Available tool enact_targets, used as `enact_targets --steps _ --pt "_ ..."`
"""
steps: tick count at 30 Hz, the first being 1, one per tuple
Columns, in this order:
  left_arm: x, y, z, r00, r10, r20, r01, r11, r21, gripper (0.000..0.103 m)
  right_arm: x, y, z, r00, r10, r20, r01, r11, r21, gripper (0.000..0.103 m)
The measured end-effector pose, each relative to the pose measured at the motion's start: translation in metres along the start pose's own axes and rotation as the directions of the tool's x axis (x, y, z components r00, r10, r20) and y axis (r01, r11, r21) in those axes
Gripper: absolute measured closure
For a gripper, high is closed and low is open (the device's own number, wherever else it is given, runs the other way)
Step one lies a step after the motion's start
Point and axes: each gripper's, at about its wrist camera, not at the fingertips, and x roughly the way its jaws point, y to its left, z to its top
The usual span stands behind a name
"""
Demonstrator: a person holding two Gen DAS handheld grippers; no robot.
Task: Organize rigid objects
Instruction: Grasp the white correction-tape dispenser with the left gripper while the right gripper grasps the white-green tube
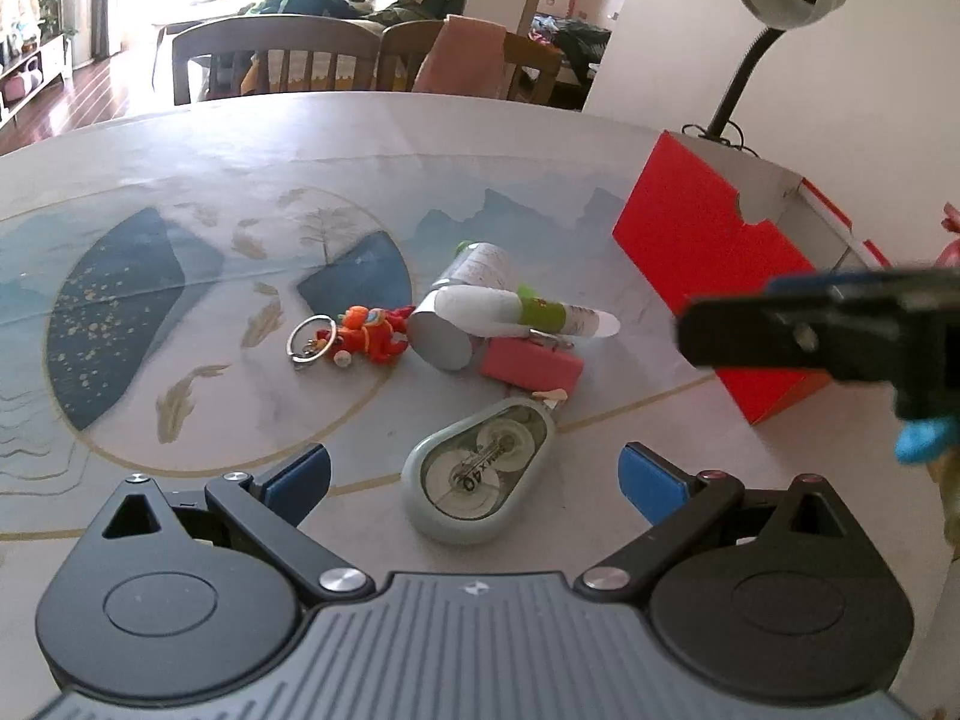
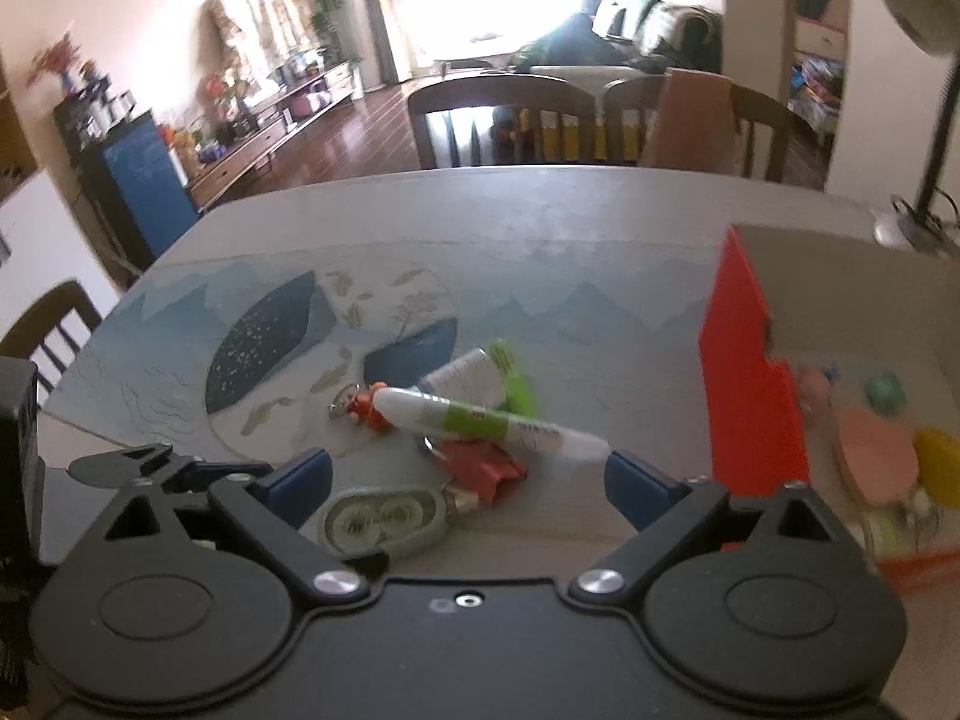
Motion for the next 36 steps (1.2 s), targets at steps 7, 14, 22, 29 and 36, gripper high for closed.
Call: enact_targets --steps 7,14,22,29,36 --pt "0.019 -0.002 -0.002 1.000 0.014 -0.010 -0.014 1.000 0.012 0.000 0.038 0.009 0.013 0.999 -0.013 -0.047 0.007 0.993 -0.122 0.015" --pt "0.032 -0.003 -0.005 0.999 0.000 -0.044 0.000 1.000 0.000 0.000 0.068 0.018 0.016 0.995 -0.012 -0.094 -0.008 0.978 -0.209 0.025" --pt "0.039 -0.013 -0.005 0.999 0.038 -0.020 -0.037 0.997 0.063 0.001 0.088 0.030 0.016 0.993 -0.038 -0.116 -0.003 0.942 -0.337 0.037" --pt "0.043 -0.017 -0.007 0.998 0.062 0.009 -0.063 0.993 0.104 0.004 0.094 0.037 0.014 0.992 -0.045 -0.114 -0.007 0.910 -0.415 0.051" --pt "0.045 -0.021 -0.007 0.996 0.084 0.034 -0.088 0.986 0.141 0.015 0.092 0.038 0.016 0.994 -0.035 -0.106 -0.015 0.901 -0.434 0.060"
